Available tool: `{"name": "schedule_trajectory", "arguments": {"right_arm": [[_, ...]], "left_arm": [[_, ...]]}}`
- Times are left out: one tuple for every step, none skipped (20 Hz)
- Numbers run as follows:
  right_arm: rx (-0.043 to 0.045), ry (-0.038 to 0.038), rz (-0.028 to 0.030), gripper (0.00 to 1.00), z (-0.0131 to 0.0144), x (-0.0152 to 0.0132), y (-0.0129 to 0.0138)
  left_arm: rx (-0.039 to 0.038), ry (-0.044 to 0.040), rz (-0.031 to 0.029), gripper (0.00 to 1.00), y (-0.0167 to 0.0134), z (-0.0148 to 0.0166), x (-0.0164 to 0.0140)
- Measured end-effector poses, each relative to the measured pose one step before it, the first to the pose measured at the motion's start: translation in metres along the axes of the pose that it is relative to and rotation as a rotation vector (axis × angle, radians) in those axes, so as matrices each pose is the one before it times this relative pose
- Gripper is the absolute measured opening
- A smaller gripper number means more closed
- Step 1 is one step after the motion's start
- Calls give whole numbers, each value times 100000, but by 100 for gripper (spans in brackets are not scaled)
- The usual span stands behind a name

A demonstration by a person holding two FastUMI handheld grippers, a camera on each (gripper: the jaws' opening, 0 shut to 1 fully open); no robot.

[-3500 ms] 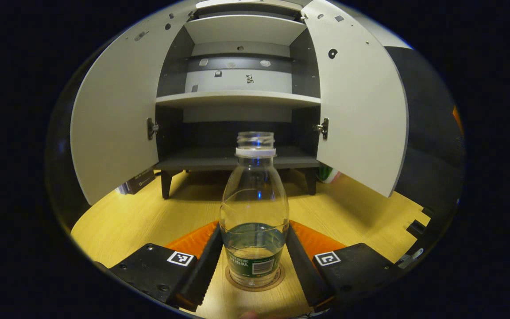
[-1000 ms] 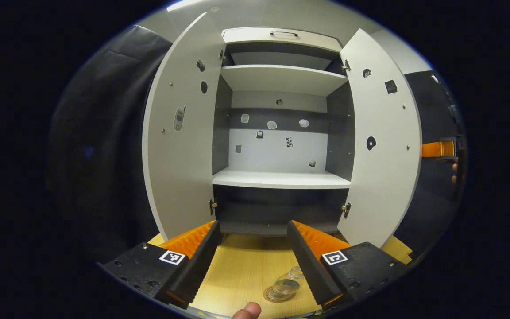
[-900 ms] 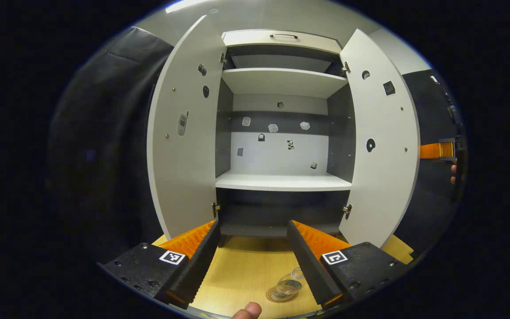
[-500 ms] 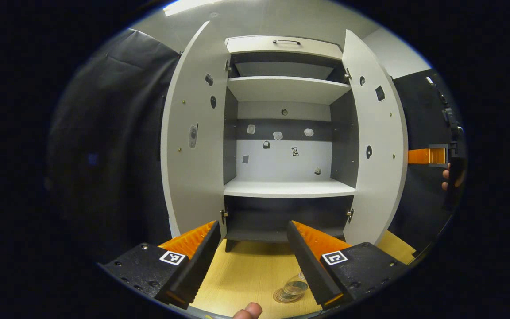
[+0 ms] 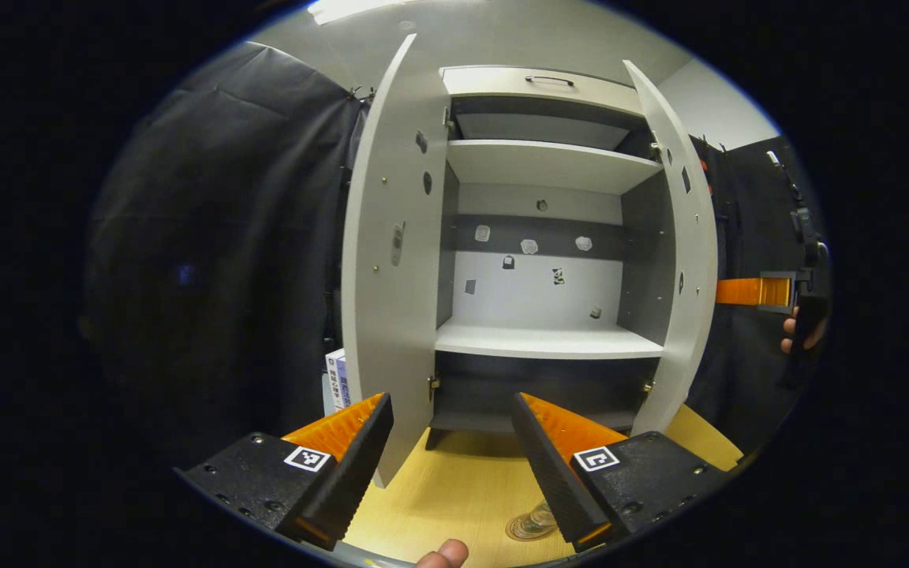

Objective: Grasp the bottle in the cabinet with the left hand and place it on the coaster, then close the right door with the right hand and the left door with the left hand.

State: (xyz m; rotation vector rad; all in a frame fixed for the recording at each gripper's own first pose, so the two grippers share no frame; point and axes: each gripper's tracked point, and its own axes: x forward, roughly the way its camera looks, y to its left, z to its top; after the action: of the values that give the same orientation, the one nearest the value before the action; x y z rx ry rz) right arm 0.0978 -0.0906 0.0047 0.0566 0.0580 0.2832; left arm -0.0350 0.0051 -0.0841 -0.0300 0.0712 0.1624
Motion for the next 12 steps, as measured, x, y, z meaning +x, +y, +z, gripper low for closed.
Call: {"name": "schedule_trajectory", "arguments": {"right_arm": [[-530,-326,384,97,55,731,672],[-904,80,199,100,-99,850,636],[-1212,-325,19,97,29,875,617],[-558,-169,-310,99,33,869,603],[-493,81,-305,100,-1,819,587],[-273,-235,-278,100,-40,879,458],[-90,-219,-299,98,-3,740,480],[240,-90,-508,100,6,596,356],[118,-358,-478,98,30,558,295],[-74,-335,-486,100,-16,572,309],[-199,-324,-540,100,29,602,236],[-594,-583,-511,100,42,669,245]], "left_arm": [[-354,-277,1071,94,769,283,25],[-421,-220,753,96,664,280,4],[-930,-469,1016,94,754,379,-126],[-731,-163,928,94,667,235,116],[-827,-37,1481,96,893,173,139],[-893,169,858,94,803,138,168],[-1112,-141,1558,94,827,60,56],[-1062,-354,1059,94,892,302,173],[-611,20,753,94,934,99,181],[-215,-345,720,96,929,45,152],[411,529,1070,96,894,-6,132],[3,92,1149,96,1064,-43,168]]}}
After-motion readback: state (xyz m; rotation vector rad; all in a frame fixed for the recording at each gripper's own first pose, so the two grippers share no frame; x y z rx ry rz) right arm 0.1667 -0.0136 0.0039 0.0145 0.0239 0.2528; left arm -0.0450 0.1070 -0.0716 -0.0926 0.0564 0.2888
